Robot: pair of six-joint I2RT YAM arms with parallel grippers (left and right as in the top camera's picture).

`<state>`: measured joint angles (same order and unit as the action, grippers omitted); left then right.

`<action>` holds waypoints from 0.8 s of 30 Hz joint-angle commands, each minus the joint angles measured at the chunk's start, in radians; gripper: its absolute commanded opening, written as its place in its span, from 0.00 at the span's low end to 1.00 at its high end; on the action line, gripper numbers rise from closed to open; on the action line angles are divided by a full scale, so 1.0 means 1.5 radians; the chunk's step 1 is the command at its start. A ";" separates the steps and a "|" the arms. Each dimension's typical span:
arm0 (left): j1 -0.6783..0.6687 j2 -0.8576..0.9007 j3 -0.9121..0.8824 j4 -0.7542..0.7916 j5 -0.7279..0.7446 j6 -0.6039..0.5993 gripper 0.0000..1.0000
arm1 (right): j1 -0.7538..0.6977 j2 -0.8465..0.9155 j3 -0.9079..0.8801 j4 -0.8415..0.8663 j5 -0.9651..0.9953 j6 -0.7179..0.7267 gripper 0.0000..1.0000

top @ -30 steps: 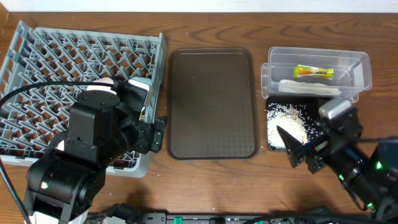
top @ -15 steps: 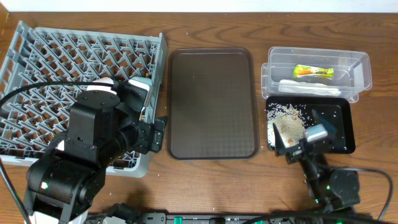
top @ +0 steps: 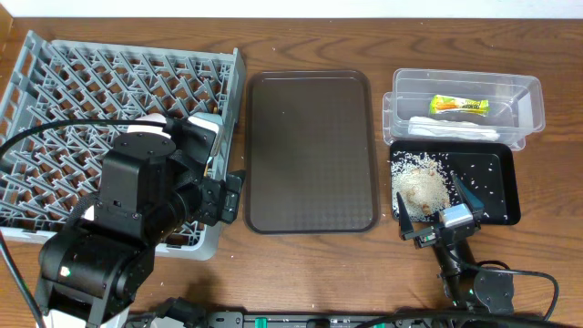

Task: Sort waste into correct bins and load items into the dishwasher

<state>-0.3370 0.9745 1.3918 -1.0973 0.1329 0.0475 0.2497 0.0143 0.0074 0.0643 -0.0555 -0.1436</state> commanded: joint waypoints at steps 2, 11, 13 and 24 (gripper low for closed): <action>-0.002 -0.001 0.004 -0.001 0.009 -0.010 0.91 | -0.009 -0.006 -0.001 -0.026 -0.001 0.000 0.99; -0.002 -0.001 0.004 -0.001 0.009 -0.010 0.91 | -0.009 -0.002 -0.001 -0.090 -0.001 0.000 0.99; -0.002 -0.001 0.004 -0.001 0.009 -0.010 0.91 | -0.009 -0.002 -0.001 -0.090 -0.001 0.000 0.99; -0.002 -0.002 0.004 -0.001 0.009 -0.011 0.91 | -0.009 -0.002 -0.001 -0.090 -0.001 0.000 0.99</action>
<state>-0.3370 0.9741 1.3918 -1.0969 0.1329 0.0471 0.2424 0.0147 0.0071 -0.0666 -0.0547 -0.1436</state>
